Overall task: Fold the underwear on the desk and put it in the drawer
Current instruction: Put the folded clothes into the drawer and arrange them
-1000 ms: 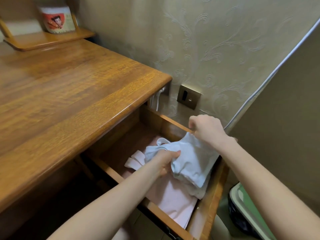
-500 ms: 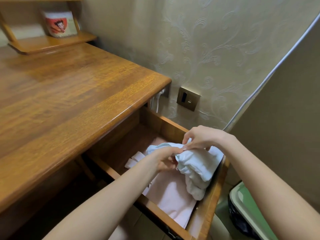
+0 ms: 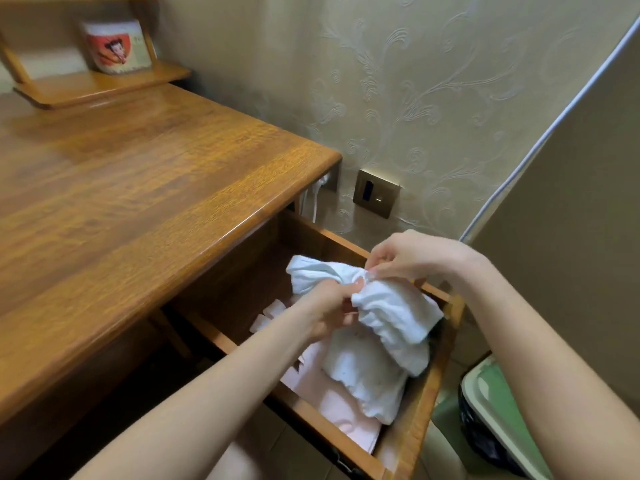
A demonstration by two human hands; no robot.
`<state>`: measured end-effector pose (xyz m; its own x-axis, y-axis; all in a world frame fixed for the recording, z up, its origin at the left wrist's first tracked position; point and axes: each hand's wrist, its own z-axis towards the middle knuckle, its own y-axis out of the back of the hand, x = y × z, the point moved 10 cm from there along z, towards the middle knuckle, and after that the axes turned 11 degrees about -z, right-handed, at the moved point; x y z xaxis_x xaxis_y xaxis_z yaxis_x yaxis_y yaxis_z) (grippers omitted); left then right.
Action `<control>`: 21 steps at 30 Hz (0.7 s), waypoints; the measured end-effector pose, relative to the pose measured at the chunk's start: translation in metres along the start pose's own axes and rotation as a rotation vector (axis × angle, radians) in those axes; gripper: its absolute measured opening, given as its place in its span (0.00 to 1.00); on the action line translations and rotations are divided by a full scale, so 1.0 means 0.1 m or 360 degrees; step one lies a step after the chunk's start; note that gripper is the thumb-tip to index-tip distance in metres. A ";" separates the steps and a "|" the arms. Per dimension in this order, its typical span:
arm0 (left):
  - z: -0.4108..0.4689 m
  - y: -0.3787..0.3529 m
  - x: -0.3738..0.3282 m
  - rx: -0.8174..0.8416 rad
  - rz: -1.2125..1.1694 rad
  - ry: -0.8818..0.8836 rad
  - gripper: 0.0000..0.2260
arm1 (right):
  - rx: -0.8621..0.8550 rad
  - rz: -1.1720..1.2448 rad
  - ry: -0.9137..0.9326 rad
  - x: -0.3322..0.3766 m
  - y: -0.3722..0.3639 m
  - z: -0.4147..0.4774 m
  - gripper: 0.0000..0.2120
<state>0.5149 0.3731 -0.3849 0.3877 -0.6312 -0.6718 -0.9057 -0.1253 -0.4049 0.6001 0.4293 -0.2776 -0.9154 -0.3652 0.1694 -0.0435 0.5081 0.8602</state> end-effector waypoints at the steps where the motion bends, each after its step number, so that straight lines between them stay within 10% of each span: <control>1: 0.05 -0.02 0.02 -0.0029 0.0108 0.0008 0.11 | -0.0003 -0.0071 -0.0011 0.01 0.01 0.00 0.11; 7: 0.18 0.23 0.24 -0.0277 0.0653 0.0134 0.14 | 0.0609 -0.0363 -0.0078 -0.13 -0.90 0.19 0.26; 12: -0.04 0.21 -0.16 -0.0477 0.1483 -0.0388 0.53 | 0.0699 0.0016 0.0001 -0.18 -0.86 0.17 0.34; 17: -0.04 -0.04 0.13 0.0104 0.1873 -0.0382 0.28 | 0.0937 -0.0149 -0.0019 -0.10 -1.24 0.22 0.46; 21: -0.23 0.02 -0.12 -0.0053 0.2019 -0.0604 0.22 | 0.0728 -0.0147 -0.0019 0.01 -1.02 0.24 0.38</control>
<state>0.5047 0.3628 -0.3630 -0.7069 -0.0728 -0.7036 -0.6750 0.3668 0.6402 0.5936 0.3955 -0.3765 -0.9039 -0.4173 0.0940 -0.2945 0.7665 0.5707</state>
